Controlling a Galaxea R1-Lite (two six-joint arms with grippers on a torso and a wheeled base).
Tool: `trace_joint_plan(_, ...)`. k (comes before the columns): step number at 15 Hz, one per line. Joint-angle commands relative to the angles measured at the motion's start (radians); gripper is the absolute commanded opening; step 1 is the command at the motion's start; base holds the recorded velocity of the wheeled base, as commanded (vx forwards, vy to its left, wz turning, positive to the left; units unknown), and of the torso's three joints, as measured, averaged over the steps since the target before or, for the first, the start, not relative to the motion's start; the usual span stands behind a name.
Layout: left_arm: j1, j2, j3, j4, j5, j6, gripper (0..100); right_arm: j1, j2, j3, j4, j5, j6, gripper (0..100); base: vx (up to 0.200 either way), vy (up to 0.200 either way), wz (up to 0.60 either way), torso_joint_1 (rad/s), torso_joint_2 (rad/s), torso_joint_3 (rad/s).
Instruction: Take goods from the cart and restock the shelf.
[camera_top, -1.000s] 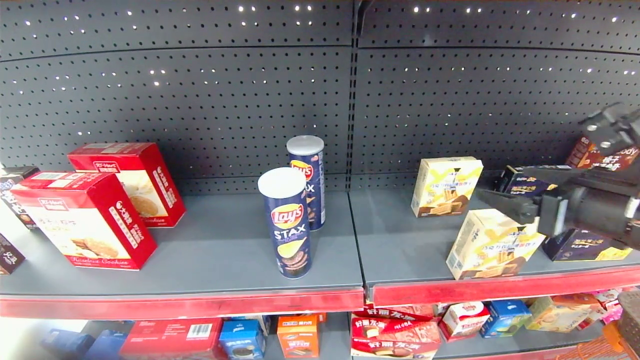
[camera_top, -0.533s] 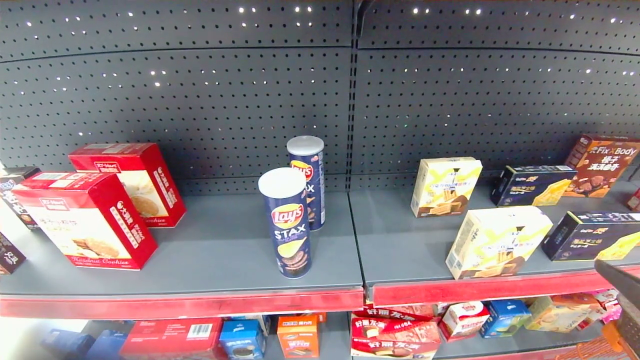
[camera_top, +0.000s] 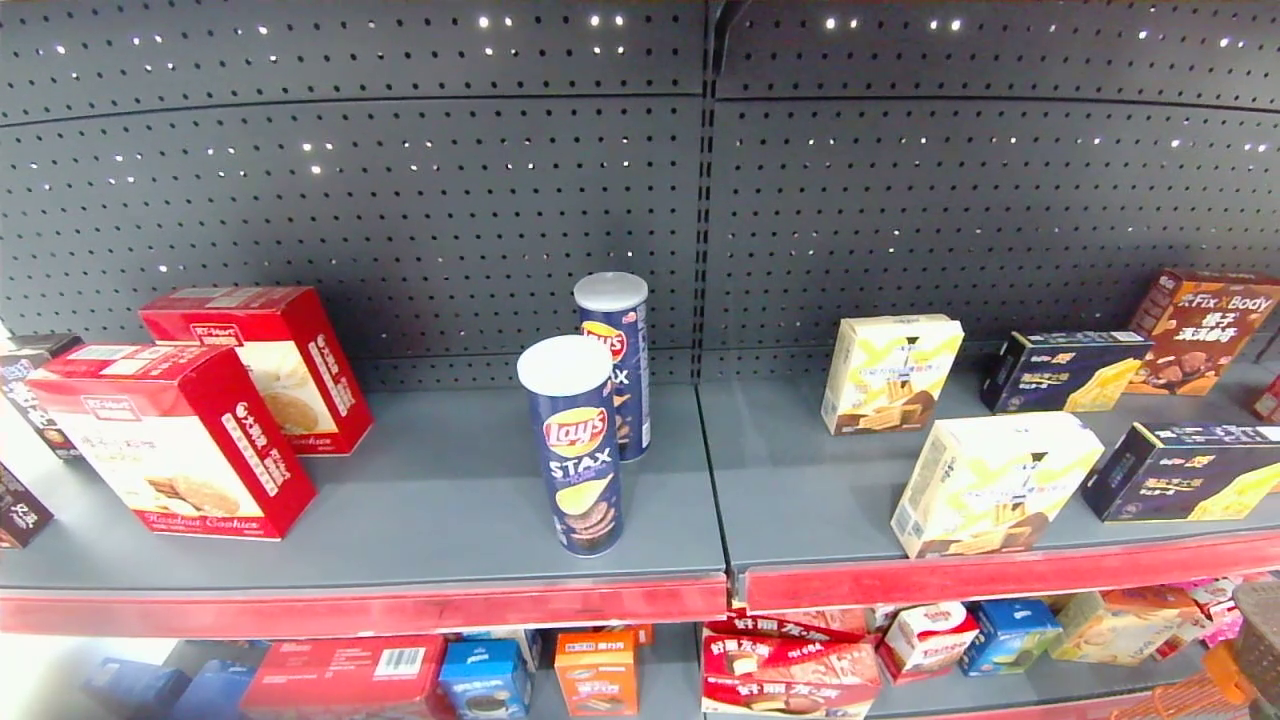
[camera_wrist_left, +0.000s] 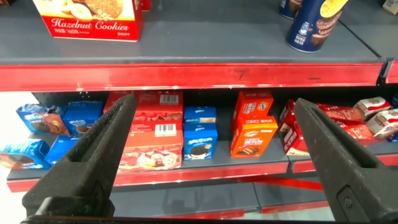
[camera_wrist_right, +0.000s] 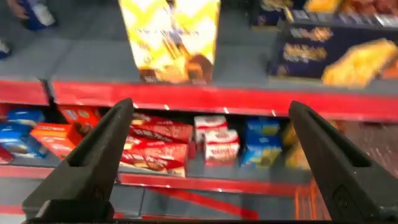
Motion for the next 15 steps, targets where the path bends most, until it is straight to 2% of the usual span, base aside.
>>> trace_joint_plan(1, 0.0, 0.0, 0.005, -0.006, -0.008, 0.019, 100, -0.024, -0.263, 0.037, 0.193, -0.023, 0.037, 100, 0.0, 0.0, 0.0, 0.0, 0.0, 0.0)
trace_joint_plan(3, 0.0, -0.002, 0.005, -0.007, -0.019, 0.08, 100, -0.024, -0.286, 0.04, 0.211, -0.031, 0.066, 100, 0.0, 0.0, 0.0, 0.0, 0.0, 0.0)
trace_joint_plan(4, 0.006, 0.007, -0.043, -0.007, -0.022, 0.141, 100, -0.024, -0.286, 0.04, 0.207, -0.031, 0.078, 100, 0.0, 0.0, 0.0, 0.0, 0.0, 0.0)
trace_joint_plan(7, 0.005, 0.202, -0.251, 0.022, -0.04, 0.157, 100, -0.024, -0.286, 0.04, 0.208, -0.022, 0.08, 100, 0.0, 0.0, 0.0, 0.0, 0.0, 0.0)
trace_joint_plan(9, 0.005, 0.31, -0.257, 0.022, -0.043, 0.196, 100, -0.024, -0.284, 0.04, 0.208, -0.017, 0.074, 100, 0.0, 0.0, 0.0, 0.0, 0.0, 0.0)
trace_joint_plan(10, 0.006, 0.33, -0.257, 0.02, -0.037, 0.206, 100, -0.024, -0.284, 0.04, 0.208, -0.015, 0.074, 100, 0.0, 0.0, 0.0, 0.0, 0.0, 0.0)
trace_joint_plan(11, 0.005, 0.386, -0.259, 0.013, -0.026, 0.21, 100, -0.024, -0.284, 0.04, 0.208, -0.017, 0.072, 100, 0.0, 0.0, 0.0, 0.0, 0.0, 0.0)
trace_joint_plan(12, 0.0, 0.469, -0.262, -0.036, -0.026, 0.201, 100, -0.024, -0.284, 0.04, 0.208, -0.017, 0.066, 100, 0.0, 0.0, 0.0, 0.0, 0.0, 0.0)
trace_joint_plan(13, -0.013, 0.547, -0.271, -0.119, -0.026, 0.184, 100, -0.024, -0.286, 0.04, 0.208, -0.018, 0.066, 100, 0.0, 0.0, 0.0, 0.0, 0.0, 0.0)
trace_joint_plan(14, -0.044, 0.632, -0.296, -0.222, -0.023, 0.147, 100, -0.024, -0.286, 0.04, 0.207, -0.023, 0.068, 100, 0.0, 0.0, 0.0, 0.0, 0.0, 0.0)
trace_joint_plan(15, -0.06, 0.67, -0.311, -0.265, -0.017, 0.126, 100, -0.024, -0.286, 0.04, 0.207, -0.025, 0.071, 100, 0.0, 0.0, 0.0, 0.0, 0.0, 0.0)
